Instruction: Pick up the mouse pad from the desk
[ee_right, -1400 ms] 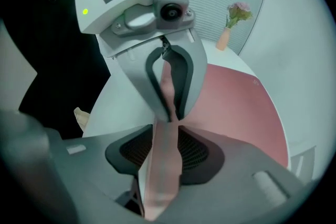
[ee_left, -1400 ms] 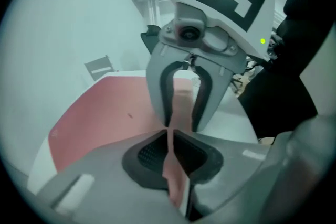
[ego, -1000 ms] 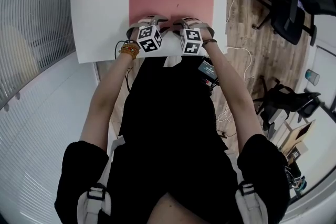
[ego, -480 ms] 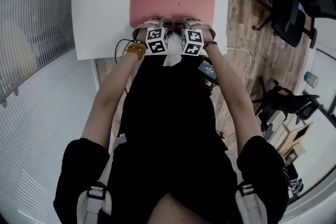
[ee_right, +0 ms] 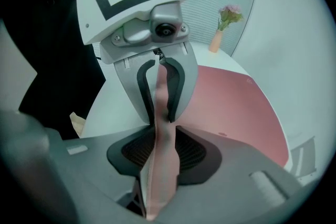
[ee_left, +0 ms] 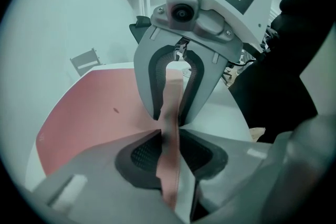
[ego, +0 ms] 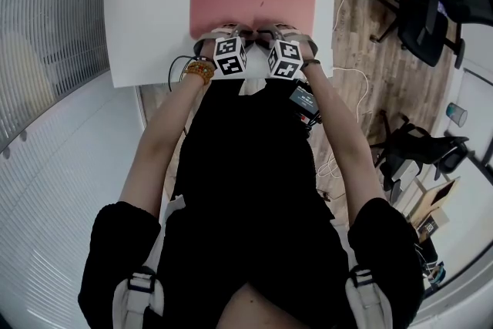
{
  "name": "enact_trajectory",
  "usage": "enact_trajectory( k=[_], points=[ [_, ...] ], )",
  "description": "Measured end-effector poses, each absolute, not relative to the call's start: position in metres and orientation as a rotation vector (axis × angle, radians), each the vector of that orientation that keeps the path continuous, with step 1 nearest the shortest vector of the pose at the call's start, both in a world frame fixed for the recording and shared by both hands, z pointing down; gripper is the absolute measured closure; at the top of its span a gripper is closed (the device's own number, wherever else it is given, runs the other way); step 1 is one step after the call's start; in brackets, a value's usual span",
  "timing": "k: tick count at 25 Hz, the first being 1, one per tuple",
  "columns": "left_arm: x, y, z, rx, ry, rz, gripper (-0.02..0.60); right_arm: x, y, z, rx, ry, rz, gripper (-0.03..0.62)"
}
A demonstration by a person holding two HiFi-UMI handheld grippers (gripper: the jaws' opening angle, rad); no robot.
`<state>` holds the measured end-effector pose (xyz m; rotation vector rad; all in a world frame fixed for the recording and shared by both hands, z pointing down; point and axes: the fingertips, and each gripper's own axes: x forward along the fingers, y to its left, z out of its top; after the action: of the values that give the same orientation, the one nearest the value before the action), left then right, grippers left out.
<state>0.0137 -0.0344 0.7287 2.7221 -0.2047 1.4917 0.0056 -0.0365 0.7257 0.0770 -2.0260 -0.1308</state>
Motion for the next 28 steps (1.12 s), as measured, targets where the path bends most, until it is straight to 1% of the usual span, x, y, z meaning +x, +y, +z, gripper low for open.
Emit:
enact_trajectory(
  k=[3, 5, 7, 10, 13, 14, 17, 19, 20, 21, 23, 25, 26, 28],
  points=[
    [0.013, -0.036, 0.728, 2.712, -0.202, 1.497, 0.482, 0.005, -0.038, 0.722, 0.082, -2.038, -0.119, 0.439],
    [0.014, -0.034, 0.726, 2.712, -0.201, 1.483, 0.501, 0.005, -0.038, 0.720, 0.082, -2.050, -0.102, 0.431],
    [0.013, -0.034, 0.722, 2.720, -0.224, 1.450, 0.563, 0.003, -0.038, 0.719, 0.083, -2.062, -0.086, 0.420],
    [0.011, -0.040, 0.713, 2.711, -0.304, 1.383, 0.564, 0.004, -0.038, 0.725, 0.086, -2.029, -0.125, 0.414],
    [0.011, -0.049, 0.698, 2.728, -0.373, 1.323, 0.564, 0.011, -0.050, 0.730, 0.182, -1.982, -0.183, 0.404],
    [0.011, -0.051, 0.694, 2.744, -0.392, 1.306, 0.564, 0.012, -0.055, 0.729, 0.218, -1.981, -0.177, 0.544],
    [0.010, -0.054, 0.690, 2.797, -0.410, 1.307, 0.554, 0.012, -0.062, 0.726, 0.220, -2.007, -0.048, 0.549],
    [0.008, -0.058, 0.699, 2.791, -0.435, 1.395, 0.459, 0.012, -0.065, 0.723, 0.172, -2.019, 0.009, 0.549],
    [0.004, -0.062, 0.705, 2.775, -0.470, 1.451, 0.449, 0.012, -0.066, 0.721, 0.156, -2.024, 0.014, 0.549],
    [0.000, -0.067, 0.709, 2.756, -0.507, 1.485, 0.467, 0.012, -0.067, 0.718, 0.150, -2.031, 0.003, 0.549],
    [-0.004, -0.071, 0.712, 2.730, -0.525, 1.461, 0.560, 0.014, -0.069, 0.716, 0.145, -2.019, -0.076, 0.543],
    [-0.003, -0.068, 0.713, 2.728, -0.494, 1.433, 0.560, 0.023, -0.071, 0.723, 0.119, -1.943, -0.177, 0.453],
    [-0.003, -0.066, 0.713, 2.730, -0.480, 1.432, 0.560, 0.028, -0.071, 0.729, 0.110, -1.905, -0.194, 0.446],
    [-0.004, -0.065, 0.716, 2.717, -0.454, 1.436, 0.561, 0.033, -0.071, 0.738, 0.131, -1.881, -0.149, 0.513]
  ],
)
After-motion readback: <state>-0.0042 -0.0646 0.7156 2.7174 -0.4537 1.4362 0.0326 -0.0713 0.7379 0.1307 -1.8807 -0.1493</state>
